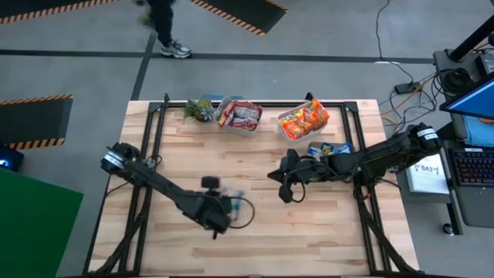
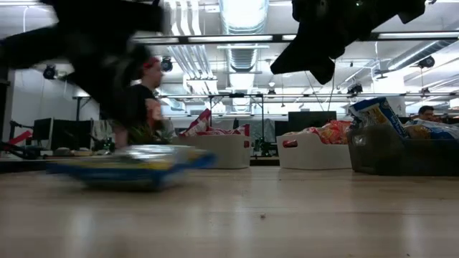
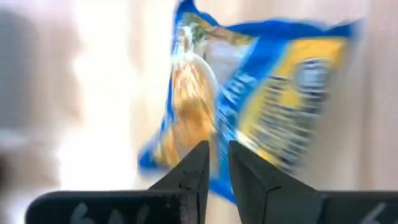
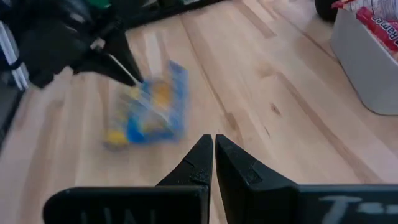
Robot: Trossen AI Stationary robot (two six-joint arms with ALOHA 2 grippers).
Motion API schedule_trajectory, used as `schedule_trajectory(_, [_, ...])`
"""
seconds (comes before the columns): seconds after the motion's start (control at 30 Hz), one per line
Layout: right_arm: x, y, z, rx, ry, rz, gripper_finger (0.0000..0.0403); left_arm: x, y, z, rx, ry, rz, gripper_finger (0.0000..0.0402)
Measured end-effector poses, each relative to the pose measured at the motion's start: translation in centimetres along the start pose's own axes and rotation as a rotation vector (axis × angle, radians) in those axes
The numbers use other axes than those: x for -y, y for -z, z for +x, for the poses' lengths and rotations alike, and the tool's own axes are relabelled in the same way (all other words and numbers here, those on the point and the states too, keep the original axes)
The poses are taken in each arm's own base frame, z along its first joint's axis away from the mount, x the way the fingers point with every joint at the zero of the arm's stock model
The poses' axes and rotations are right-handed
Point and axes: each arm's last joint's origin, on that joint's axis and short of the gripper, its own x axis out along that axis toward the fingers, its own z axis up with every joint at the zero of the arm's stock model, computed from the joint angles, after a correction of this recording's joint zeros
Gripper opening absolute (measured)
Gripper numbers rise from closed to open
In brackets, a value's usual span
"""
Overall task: Sort Maruchan noodles
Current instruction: Put the blue noodle pack into the black bin
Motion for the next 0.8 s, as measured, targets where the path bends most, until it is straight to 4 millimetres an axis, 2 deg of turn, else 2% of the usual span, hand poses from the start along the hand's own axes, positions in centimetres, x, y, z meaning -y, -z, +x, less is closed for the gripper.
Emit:
schedule_trajectory(0.13, [0.1, 0.0, 0.0, 0.011, 0.024, 0.127, 0.0010, -1.1, -2.1, -1.6, 0.114, -0.093, 0.059, 0.0040])
schedule_trajectory(0.27, [0.4, 0.1, 0.2, -0.001, 0.041, 0.200, 0.0034, -1.4, -2.8, -1.5, 0.152, -0.090, 0.110, 0.0040])
schedule_trajectory(0.5, [1.9, 0.7, 1.8, -0.038, 0.117, 0.335, 0.0139, -2.1, -3.4, 1.7, 0.265, -0.086, 0.165, 0.0040])
schedule_trajectory(0.67, [3.8, 1.4, 3.5, -0.070, 0.195, 0.431, 0.0217, -3.4, -3.7, 4.3, 0.351, -0.098, 0.122, 0.0040])
schedule_trajectory(0.8, [4.9, 2.3, 5.0, -0.130, 0.216, 0.471, 0.0264, -4.4, -3.3, 6.0, 0.379, -0.082, 0.078, 0.0040])
